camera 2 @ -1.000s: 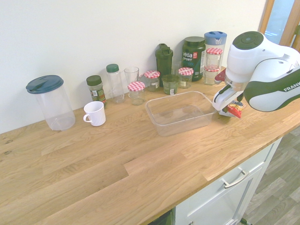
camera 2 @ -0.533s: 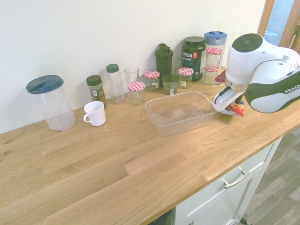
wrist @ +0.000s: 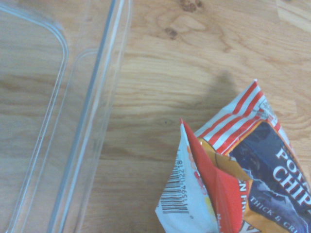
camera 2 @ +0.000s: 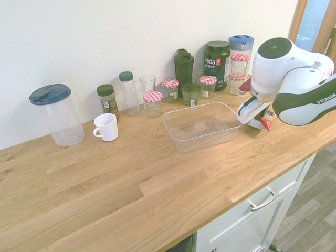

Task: Put the chip bag into the container

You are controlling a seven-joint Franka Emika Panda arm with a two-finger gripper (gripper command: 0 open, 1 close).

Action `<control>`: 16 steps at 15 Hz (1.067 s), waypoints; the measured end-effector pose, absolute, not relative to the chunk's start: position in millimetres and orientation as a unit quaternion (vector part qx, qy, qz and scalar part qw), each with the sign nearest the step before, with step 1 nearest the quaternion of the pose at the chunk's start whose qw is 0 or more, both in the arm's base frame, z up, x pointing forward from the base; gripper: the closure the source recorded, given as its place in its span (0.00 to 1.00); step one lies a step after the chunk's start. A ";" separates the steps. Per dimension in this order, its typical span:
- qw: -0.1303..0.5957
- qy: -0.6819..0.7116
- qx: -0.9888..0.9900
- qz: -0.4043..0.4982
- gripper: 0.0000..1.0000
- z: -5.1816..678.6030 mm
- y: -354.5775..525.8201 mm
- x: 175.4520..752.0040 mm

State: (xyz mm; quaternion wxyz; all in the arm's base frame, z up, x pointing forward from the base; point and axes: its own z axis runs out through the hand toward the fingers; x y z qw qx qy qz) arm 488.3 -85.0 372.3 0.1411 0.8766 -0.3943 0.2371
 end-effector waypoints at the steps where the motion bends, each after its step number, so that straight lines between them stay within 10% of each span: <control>1: 0.137 -0.399 0.874 0.242 1.00 378.1 -85.2 491.8; 16: 0.096 -0.371 0.863 0.328 1.00 494.3 115.5 505.2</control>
